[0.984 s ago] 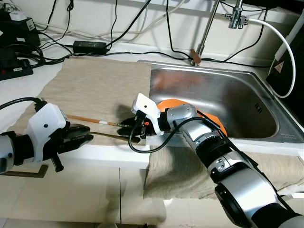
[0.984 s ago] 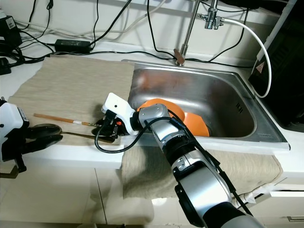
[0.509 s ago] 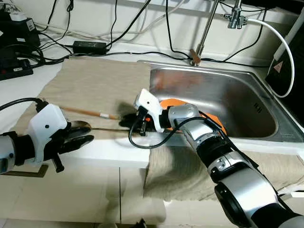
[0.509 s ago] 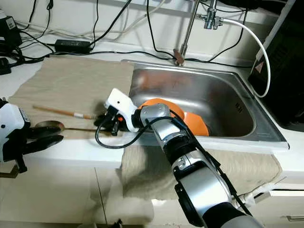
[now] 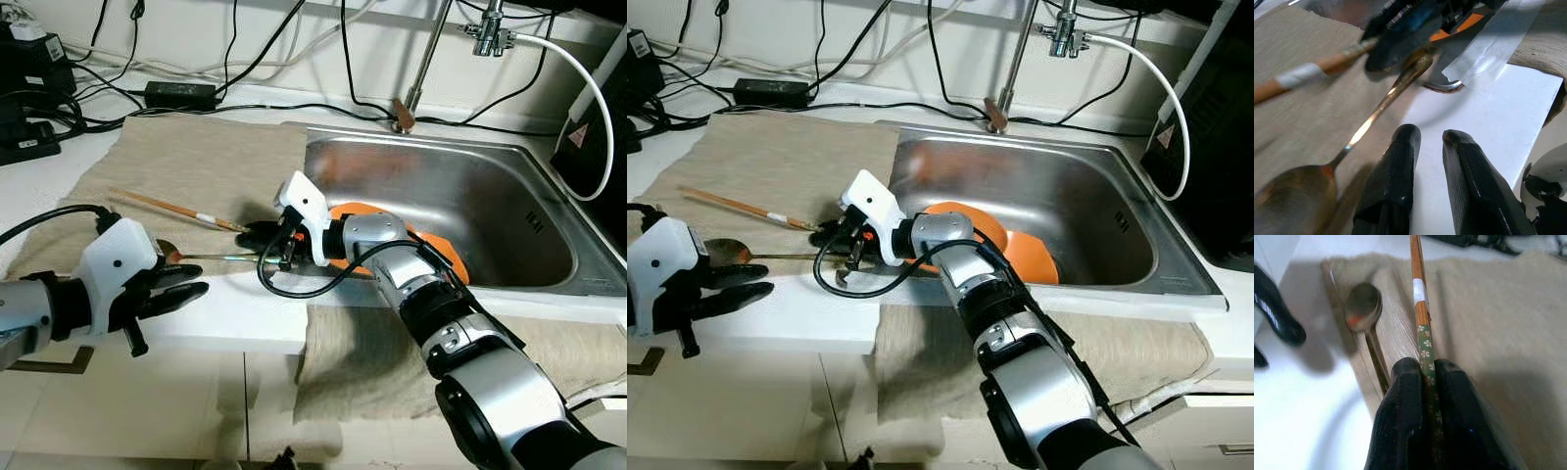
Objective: Kitchen organization
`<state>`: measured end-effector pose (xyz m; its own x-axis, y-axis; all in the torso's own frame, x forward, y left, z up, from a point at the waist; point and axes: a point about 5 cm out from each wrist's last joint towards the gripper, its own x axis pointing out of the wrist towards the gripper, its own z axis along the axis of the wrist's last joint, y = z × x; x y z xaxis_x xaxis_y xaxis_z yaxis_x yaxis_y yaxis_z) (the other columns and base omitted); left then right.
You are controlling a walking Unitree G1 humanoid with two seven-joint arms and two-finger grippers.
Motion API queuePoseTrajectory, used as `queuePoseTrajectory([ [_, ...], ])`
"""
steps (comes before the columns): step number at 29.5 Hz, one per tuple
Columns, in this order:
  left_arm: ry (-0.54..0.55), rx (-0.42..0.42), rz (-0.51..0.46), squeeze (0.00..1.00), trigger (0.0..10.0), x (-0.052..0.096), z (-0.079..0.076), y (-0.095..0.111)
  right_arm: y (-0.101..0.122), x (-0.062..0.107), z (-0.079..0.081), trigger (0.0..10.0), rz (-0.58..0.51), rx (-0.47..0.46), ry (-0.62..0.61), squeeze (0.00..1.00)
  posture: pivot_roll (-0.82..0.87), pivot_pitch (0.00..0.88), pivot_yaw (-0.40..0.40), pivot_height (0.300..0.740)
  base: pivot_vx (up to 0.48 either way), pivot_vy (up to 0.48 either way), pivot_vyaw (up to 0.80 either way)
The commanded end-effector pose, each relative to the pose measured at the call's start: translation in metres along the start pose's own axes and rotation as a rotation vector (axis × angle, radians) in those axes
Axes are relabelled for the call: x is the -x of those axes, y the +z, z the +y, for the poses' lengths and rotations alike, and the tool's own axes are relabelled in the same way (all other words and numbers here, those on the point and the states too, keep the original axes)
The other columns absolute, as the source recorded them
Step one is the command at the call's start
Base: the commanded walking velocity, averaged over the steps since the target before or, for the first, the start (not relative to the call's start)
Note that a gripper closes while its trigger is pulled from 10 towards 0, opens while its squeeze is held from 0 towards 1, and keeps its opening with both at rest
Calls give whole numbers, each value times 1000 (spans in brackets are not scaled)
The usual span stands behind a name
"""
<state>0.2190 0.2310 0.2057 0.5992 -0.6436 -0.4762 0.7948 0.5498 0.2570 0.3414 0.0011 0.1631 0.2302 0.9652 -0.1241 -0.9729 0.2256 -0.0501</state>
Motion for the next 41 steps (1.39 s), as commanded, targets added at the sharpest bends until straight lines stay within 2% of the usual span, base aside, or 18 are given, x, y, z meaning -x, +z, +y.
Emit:
queuePoseTrajectory([
  [1, 3, -19, -3, 0, 10000, -1, 0, 2, 6, 3, -3, 4471, -66, 0, -27, 0, 104, 0, -85, 740, 0, 0, 0],
  [2, 3, -19, -2, 0, 10000, -2, 0, 2, 7, 3, -2, 5647, -83, -6, -30, 0, 104, 0, -85, 740, 0, 0, 0],
  [3, 4, -19, -2, 0, 10000, -2, 0, 2, 6, 2, -1, 5647, -98, -12, -32, 0, 104, 0, -85, 740, 0, 0, 0],
  [4, 4, -20, 0, 0, 10000, -1, 0, 2, 4, 1, 1, 7020, -119, -23, -39, 0, 106, 0, -87, 740, 0, 0, 0],
  [5, 4, -20, 0, 0, 10000, -1, 0, 2, 4, 1, 1, 7020, -119, -23, -39, 0, 106, 0, -87, 740, 0, 0, 0],
  [7, 4, -21, 1, 0, 10000, -1, 0, 2, -1, 1, 3, 10000, -126, -39, -40, 0, 107, 0, -87, 740, 0, 0, 0],
  [19, -2, -26, 2, 0, 10000, -1, -1, 2, -13, 5, -1, 10000, -55, -11, -104, 0, 104, 0, -83, 740, 0, 0, 0],
  [23, -2, -27, 2, 0, 10000, -1, -1, 2, -6, 5, -3, 10000, -100, -8, -117, 0, 101, 0, -83, 740, 0, 0, 0],
  [30, 0, -25, -1, 0, 10000, -2, -1, 2, -10, 5, -2, 10000, -65, 14, -115, 0, 100, 0, -85, 740, 0, 0, 0],
  [41, 2, -24, -1, 0, 10000, -1, -1, 3, -13, 4, 0, 10000, -54, -17, -78, 0, 102, 0, -88, 740, 0, 0, 0],
])
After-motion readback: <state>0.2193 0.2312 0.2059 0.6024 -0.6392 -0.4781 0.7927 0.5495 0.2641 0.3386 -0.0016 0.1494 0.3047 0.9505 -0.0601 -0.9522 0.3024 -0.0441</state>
